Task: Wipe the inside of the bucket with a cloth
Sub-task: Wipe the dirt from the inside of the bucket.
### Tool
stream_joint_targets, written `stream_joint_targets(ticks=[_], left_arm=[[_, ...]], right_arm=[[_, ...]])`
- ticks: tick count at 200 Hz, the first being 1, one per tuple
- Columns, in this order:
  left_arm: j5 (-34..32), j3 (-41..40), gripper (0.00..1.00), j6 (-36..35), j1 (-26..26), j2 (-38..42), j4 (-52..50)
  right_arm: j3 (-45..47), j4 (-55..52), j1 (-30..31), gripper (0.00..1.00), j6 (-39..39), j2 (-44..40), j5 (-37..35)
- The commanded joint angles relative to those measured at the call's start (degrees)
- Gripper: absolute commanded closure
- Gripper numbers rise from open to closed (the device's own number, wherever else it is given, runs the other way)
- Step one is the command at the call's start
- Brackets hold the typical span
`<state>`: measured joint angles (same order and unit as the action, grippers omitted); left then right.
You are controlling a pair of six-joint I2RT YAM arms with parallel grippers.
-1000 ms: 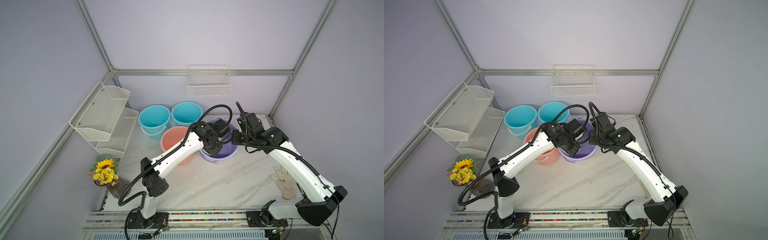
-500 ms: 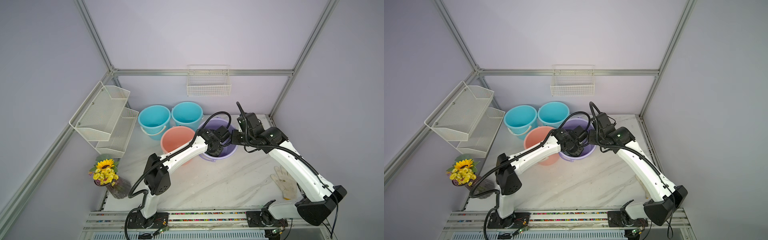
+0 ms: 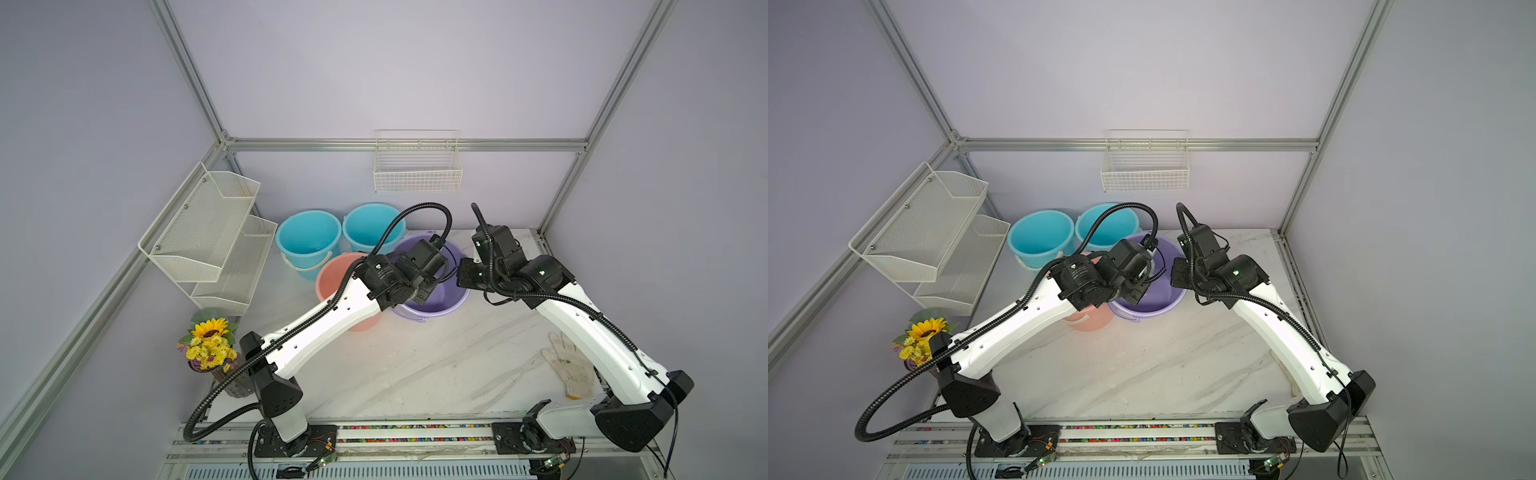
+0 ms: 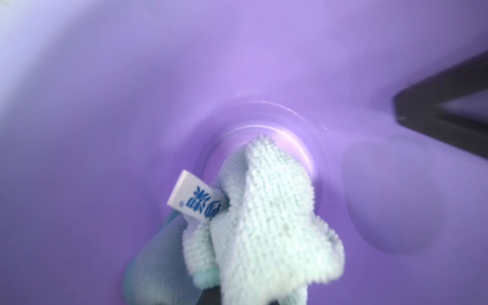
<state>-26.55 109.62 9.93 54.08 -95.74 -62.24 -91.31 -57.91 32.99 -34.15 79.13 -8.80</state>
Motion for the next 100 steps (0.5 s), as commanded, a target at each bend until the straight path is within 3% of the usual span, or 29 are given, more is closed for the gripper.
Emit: stream_joint_targets(ticks=[1,39,75,100], left_arm=[[-5.25,1.55,1.00,-2.80,0.05,2.30,2.10],[-8.91,-1.65,1.00,-5.36,0.89,3.82,8.41],[-14.90,-14.69,1.00,-10.84,1.26,6.27,28.13],[-20.24,-19.15,1.00,-11.91,1.20,4.46,35.52]], right_arm=[[-1.44,2.14,-0.37,1.00,-1.54,-0.91,-1.31],[-1.58,2.10,-0.39,1.00,-1.49,-1.15,-1.14],[-1.38,2.87,-0.39,1.00,-1.53,-1.17,0.16],[-1.94,2.79,-0.39,1.00,-1.47,-1.59,0.44]])
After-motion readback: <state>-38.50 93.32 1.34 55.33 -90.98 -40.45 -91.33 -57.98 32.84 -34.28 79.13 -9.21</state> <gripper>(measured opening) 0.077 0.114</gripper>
